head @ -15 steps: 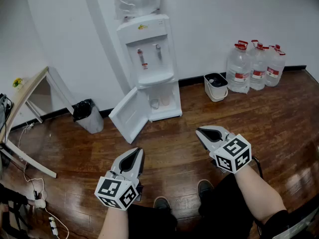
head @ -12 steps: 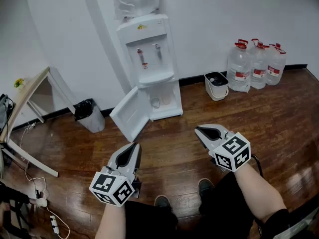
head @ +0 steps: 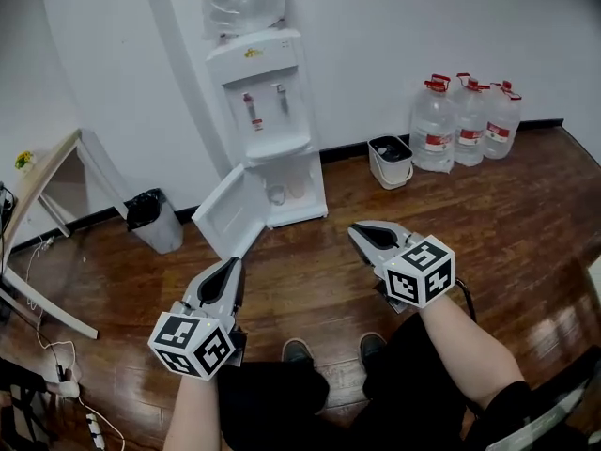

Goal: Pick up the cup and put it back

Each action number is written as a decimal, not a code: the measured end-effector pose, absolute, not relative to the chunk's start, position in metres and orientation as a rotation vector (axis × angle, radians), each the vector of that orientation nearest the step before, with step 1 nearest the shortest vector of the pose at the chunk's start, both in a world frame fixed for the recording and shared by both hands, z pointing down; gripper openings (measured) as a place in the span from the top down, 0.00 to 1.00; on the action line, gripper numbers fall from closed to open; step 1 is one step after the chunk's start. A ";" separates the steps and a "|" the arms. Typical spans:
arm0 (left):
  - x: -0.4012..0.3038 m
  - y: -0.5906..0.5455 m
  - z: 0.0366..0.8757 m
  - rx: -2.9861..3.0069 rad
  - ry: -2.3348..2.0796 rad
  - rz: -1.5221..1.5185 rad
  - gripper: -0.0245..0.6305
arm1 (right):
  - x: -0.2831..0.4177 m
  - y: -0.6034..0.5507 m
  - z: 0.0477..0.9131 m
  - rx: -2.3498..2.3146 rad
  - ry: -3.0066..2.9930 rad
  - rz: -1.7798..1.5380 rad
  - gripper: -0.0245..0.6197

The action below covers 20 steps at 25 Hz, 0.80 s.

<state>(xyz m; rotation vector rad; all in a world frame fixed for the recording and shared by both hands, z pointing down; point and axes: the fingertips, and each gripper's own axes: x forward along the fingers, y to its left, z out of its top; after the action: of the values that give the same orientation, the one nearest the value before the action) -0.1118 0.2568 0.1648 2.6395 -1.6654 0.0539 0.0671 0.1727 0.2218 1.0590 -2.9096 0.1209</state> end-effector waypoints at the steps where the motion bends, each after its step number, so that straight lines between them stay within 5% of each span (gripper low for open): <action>1: -0.115 0.256 0.165 2.635 -1.687 0.055 0.96 | 0.063 0.171 0.214 1.066 -2.917 0.129 0.96; 20: -0.090 0.208 0.161 2.638 -1.721 0.112 0.96 | 0.046 0.134 0.181 0.947 -2.970 0.084 0.96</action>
<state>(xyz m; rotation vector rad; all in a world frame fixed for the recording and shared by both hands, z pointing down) -0.0903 0.2077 0.1609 2.6380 -1.7207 0.1116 0.0462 0.1337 0.1806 0.9466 -2.9704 0.0839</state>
